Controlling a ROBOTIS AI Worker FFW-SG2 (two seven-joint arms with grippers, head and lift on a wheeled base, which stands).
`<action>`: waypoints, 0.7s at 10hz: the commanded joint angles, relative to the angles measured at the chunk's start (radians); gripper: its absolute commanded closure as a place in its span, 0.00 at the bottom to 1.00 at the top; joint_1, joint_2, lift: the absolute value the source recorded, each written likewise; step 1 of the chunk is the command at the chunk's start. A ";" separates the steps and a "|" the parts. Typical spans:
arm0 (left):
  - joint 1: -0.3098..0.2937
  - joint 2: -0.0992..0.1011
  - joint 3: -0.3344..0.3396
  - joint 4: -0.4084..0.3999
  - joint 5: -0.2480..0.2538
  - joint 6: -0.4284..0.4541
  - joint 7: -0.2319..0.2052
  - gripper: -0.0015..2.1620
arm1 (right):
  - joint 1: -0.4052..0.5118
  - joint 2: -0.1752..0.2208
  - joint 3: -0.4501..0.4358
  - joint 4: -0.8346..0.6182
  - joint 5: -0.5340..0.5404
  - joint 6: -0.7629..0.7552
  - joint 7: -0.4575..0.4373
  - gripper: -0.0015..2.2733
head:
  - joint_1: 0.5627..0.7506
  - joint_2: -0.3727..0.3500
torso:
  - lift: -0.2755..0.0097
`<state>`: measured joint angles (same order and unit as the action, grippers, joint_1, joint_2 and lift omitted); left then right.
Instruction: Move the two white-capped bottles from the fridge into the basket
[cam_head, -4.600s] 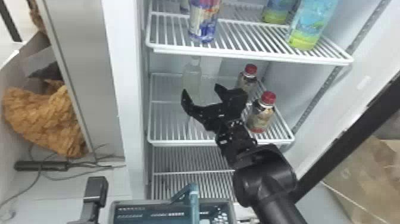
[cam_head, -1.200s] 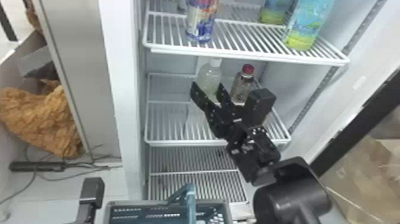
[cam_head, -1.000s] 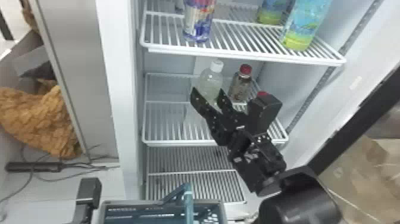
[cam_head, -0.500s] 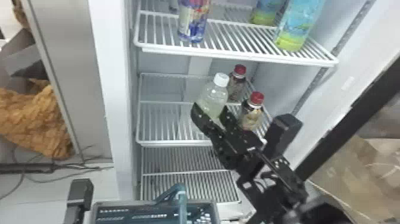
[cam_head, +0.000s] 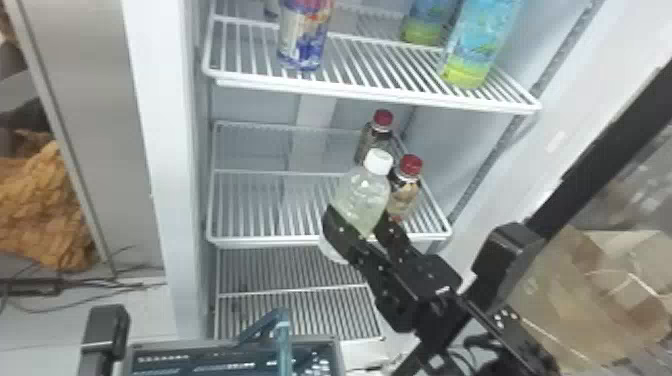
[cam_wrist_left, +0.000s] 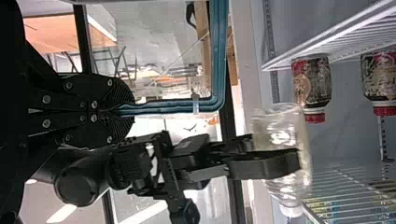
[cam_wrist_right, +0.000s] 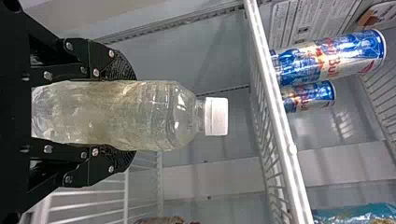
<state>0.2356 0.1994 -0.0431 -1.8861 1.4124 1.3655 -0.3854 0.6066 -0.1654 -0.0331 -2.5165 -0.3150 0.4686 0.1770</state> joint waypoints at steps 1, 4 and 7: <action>0.002 0.000 0.003 0.000 0.001 -0.001 -0.001 0.53 | 0.073 0.006 -0.039 -0.086 0.000 0.086 0.010 0.34 | 0.70 0.06 | 0.05; 0.005 0.000 0.005 0.000 0.001 -0.001 -0.001 0.53 | 0.176 0.018 -0.087 -0.207 -0.028 0.211 0.042 0.34 | 0.70 0.03 | 0.05; 0.002 0.002 0.003 0.000 -0.001 -0.001 -0.001 0.53 | 0.208 0.032 -0.126 -0.278 -0.028 0.420 0.076 0.33 | 0.70 0.03 | 0.05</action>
<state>0.2379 0.2002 -0.0390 -1.8871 1.4119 1.3648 -0.3866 0.8093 -0.1340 -0.1567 -2.7812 -0.3443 0.8616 0.2543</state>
